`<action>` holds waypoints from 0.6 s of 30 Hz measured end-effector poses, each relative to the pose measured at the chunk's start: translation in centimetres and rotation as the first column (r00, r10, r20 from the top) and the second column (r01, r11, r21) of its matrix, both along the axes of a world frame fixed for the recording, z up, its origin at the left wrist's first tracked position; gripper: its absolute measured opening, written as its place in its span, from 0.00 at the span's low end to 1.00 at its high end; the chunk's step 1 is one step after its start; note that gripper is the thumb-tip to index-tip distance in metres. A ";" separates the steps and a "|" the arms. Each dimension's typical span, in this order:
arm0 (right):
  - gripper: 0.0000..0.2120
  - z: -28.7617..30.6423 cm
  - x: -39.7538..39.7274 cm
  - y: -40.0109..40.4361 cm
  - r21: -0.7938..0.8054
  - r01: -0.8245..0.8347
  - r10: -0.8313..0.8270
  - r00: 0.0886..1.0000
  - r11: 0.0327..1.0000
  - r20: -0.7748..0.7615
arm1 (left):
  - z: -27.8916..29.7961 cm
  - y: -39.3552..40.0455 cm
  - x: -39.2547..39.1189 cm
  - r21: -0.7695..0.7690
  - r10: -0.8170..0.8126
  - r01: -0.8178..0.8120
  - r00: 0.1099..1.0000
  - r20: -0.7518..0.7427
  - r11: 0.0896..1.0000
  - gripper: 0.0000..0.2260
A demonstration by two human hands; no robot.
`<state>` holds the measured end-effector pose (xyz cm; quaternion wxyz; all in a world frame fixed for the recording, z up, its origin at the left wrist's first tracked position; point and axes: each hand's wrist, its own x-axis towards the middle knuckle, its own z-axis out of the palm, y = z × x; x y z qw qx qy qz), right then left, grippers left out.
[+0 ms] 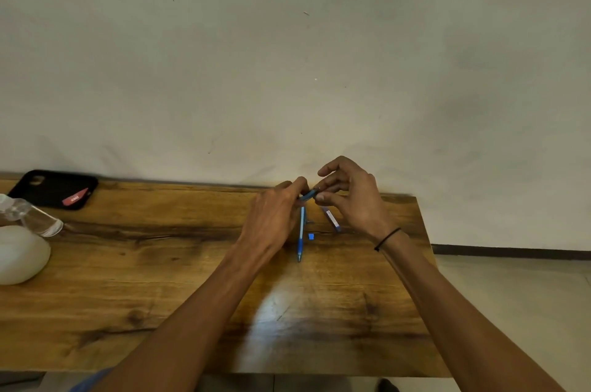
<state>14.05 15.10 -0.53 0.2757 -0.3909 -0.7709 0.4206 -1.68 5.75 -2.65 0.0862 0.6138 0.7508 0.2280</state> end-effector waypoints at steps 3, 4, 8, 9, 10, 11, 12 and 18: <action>0.21 -0.5 0.0 0.1 -0.030 0.022 -0.021 1.000 0.999 0.017 | 0.4 -0.2 -0.1 0.016 0.008 -0.008 0.999 0.052 1.000 0.08; 0.20 -0.8 0.0 0.2 -0.015 0.039 -0.038 0.999 0.999 0.036 | 0.5 -0.2 -0.1 0.025 0.009 -0.010 0.998 0.065 1.000 0.07; 0.11 -3.3 -0.1 0.4 0.083 0.052 -0.070 0.972 0.995 0.226 | 1.0 -0.5 -0.3 0.051 0.013 -0.019 0.993 0.120 0.998 0.06; 0.10 -4.0 -0.2 0.3 0.112 0.018 -0.050 0.954 0.994 0.294 | 1.0 -0.5 -0.5 0.057 0.013 -0.021 0.991 0.129 0.998 0.06; 0.09 -4.7 -0.4 0.3 0.138 -0.025 -0.027 0.934 0.990 0.357 | 1.0 -0.5 -0.5 0.062 0.016 -0.025 0.990 0.142 0.998 0.07; 0.09 -5.4 -0.7 0.2 0.158 -0.069 -0.002 0.911 0.985 0.413 | 1.1 -0.6 -0.6 0.068 0.020 -0.031 0.988 0.155 0.997 0.07; 0.08 -5.9 -1.1 0.0 0.165 -0.110 0.021 0.886 0.980 0.464 | 1.1 -0.6 -0.7 0.072 0.025 -0.037 0.986 0.166 0.997 0.07; 0.05 -8.0 -2.2 -0.7 0.167 -0.233 0.091 0.799 0.958 0.594 | 0.9 -0.6 -1.3 0.094 0.043 -0.063 0.980 0.196 0.994 0.06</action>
